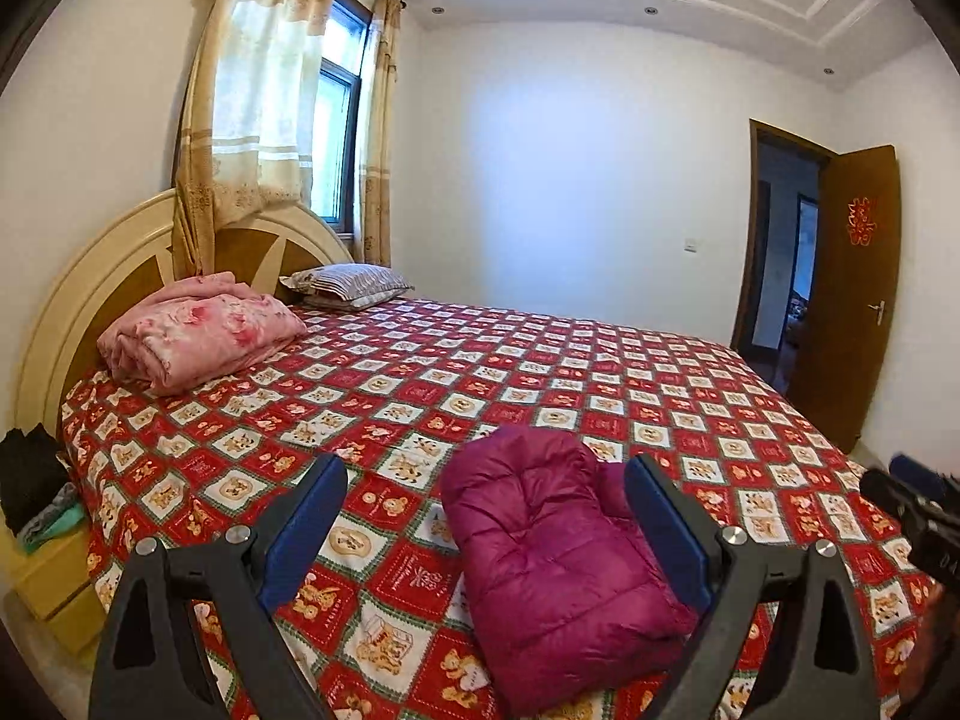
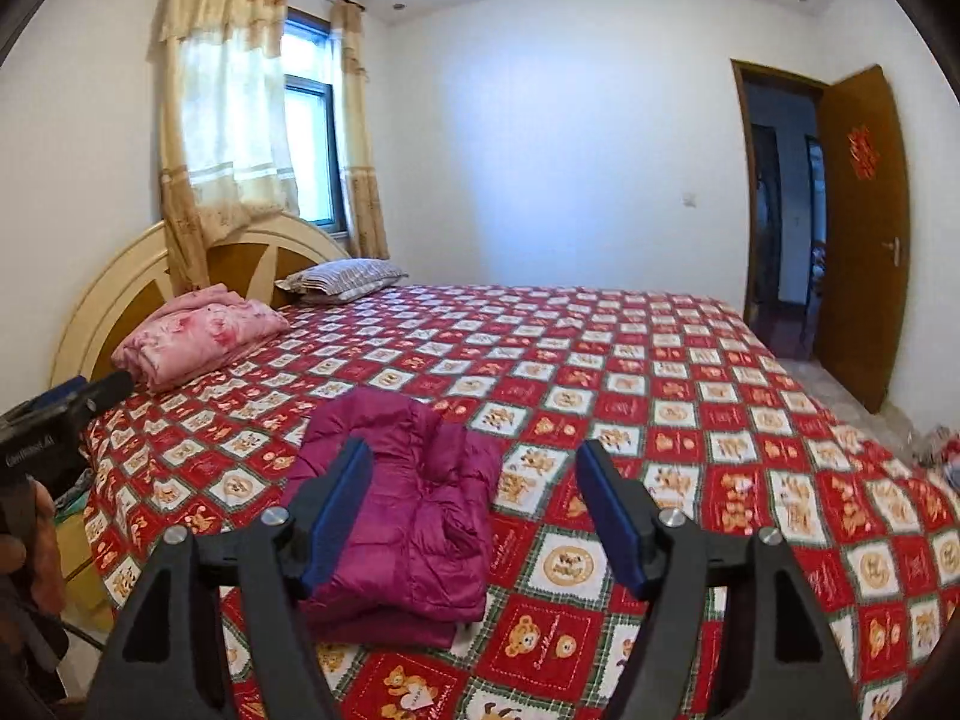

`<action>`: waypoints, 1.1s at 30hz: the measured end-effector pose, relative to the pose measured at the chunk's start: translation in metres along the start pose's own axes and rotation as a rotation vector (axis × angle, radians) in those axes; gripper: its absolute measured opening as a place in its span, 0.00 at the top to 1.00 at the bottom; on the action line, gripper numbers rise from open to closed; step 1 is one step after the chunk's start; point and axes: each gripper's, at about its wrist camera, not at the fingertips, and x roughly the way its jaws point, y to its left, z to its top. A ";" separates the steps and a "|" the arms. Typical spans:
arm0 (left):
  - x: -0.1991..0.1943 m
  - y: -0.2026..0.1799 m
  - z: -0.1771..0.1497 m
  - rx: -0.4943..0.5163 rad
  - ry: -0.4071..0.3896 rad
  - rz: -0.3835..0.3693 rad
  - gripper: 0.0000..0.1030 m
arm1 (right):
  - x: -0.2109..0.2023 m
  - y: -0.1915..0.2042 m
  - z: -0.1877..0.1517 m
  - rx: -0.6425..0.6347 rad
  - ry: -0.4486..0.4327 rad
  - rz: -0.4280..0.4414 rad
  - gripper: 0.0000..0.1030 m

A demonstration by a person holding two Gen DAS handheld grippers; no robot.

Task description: Fold large clothes

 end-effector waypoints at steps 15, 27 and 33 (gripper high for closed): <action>0.004 -0.001 -0.007 0.012 0.020 0.017 0.09 | -0.003 0.007 -0.012 0.001 0.013 0.046 0.28; 0.006 -0.001 -0.008 0.011 0.027 0.023 0.09 | -0.003 0.016 -0.014 -0.005 0.026 0.065 0.28; 0.008 -0.002 -0.010 0.011 0.036 0.026 0.09 | -0.003 0.017 -0.013 -0.004 0.026 0.070 0.28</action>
